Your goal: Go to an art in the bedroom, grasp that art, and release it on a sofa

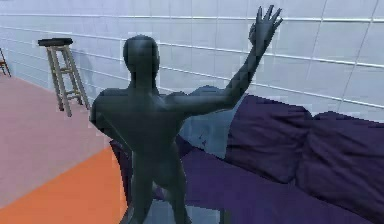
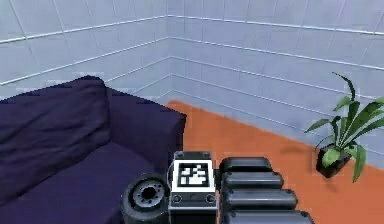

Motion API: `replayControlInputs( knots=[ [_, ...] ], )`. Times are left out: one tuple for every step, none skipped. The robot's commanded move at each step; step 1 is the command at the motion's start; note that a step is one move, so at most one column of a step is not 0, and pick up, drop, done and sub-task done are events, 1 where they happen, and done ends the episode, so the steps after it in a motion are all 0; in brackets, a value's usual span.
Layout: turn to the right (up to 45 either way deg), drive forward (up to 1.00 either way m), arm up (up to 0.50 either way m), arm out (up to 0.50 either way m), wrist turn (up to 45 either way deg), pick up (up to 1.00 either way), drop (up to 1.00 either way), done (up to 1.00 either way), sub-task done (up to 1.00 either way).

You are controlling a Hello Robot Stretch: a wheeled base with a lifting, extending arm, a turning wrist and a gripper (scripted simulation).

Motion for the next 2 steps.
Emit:
replayControlInputs(
  knots=[
    [6.0,0.0,0.0,0.0,0.0,0.0,0.0,0.0,0.0],
    [-45.0,0.0,0.0,0.0,0.0,0.0,0.0,0.0,0.0]
  ],
)
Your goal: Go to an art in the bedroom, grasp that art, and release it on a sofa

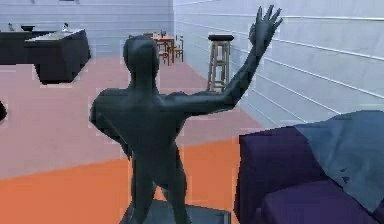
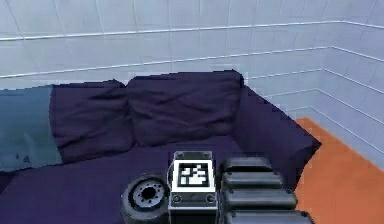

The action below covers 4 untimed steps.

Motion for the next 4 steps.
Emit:
replayControlInputs(
  knots=[
    [-45.0,0.0,0.0,0.0,0.0,0.0,0.0,0.0,0.0],
    [-24.0,0.0,0.0,0.0,0.0,0.0,0.0,0.0,0.0],
    [45.0,0.0,0.0,0.0,0.0,0.0,0.0,0.0,0.0],
    [45.0,0.0,0.0,0.0,0.0,0.0,0.0,0.0,0.0]
  ],
)
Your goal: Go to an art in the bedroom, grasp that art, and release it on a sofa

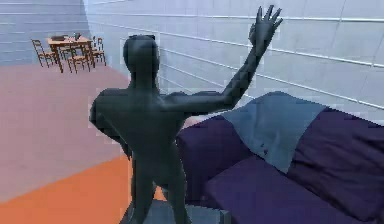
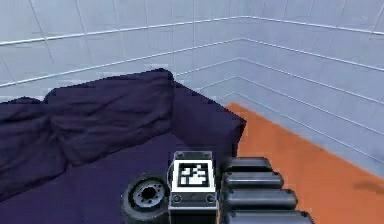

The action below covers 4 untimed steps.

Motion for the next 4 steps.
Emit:
replayControlInputs(
  knots=[
    [6.0,0.0,0.0,0.0,0.0,0.0,0.0,0.0,0.0],
    [-45.0,0.0,0.0,0.0,0.0,0.0,0.0,0.0,0.0],
    [-33.0,0.0,0.0,0.0,0.0,0.0,0.0,0.0,0.0],
    [45.0,0.0,0.0,0.0,0.0,0.0,0.0,0.0,0.0]
  ],
)
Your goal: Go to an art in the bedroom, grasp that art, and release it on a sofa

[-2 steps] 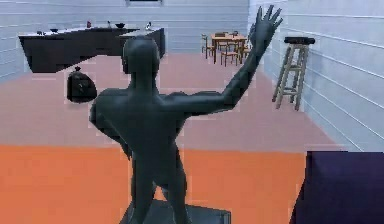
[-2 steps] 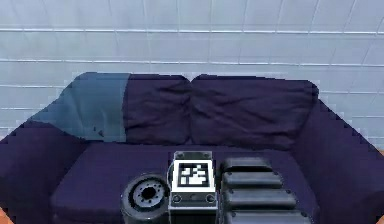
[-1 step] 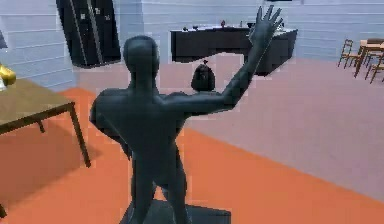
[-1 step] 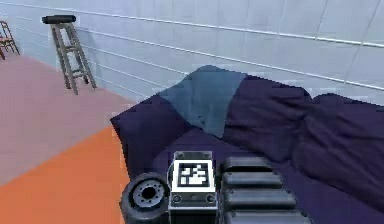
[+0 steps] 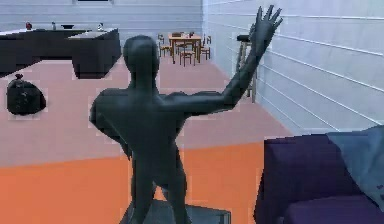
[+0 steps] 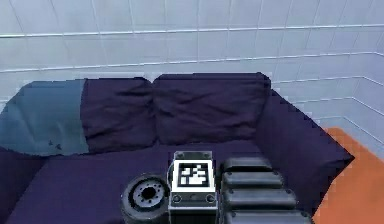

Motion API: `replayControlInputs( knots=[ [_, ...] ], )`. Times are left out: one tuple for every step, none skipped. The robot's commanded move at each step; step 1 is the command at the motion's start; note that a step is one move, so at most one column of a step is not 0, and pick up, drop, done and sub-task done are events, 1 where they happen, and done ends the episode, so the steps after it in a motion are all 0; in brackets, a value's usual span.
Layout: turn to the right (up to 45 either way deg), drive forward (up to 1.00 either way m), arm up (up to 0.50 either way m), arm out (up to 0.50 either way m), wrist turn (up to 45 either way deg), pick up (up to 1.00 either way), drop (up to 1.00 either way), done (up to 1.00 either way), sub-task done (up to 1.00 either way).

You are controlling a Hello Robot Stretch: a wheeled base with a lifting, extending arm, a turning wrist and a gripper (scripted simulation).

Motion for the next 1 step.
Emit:
replayControlInputs(
  knots=[
    [45.0,0.0,0.0,0.0,0.0,0.0,0.0,0.0,0.0]
  ],
)
